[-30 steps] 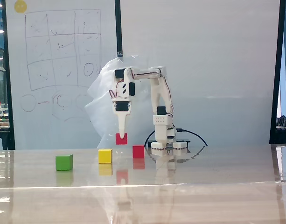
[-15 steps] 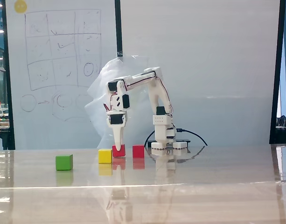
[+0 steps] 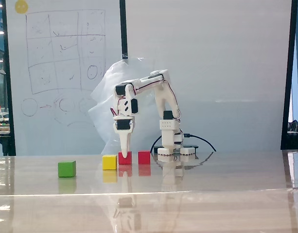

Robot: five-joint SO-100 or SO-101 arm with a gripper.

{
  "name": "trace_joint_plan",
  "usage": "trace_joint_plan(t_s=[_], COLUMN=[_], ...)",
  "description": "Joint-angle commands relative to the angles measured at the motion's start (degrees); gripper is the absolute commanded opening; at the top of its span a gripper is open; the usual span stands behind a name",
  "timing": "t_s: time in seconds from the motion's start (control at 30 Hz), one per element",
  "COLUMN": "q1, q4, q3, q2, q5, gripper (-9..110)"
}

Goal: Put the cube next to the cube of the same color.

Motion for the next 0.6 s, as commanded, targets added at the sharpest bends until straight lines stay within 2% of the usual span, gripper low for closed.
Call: trace_joint_plan(t_s=[0.0, 0.1, 0.57], q1=[0.18, 0.18, -0.79], q4=[-0.18, 0.53, 14.06], q3=[-3.34, -3.25, -3.25], q2=[2.11, 3.69, 21.71], q5=[-0.62, -0.35, -0.18], gripper=[26, 31, 28])
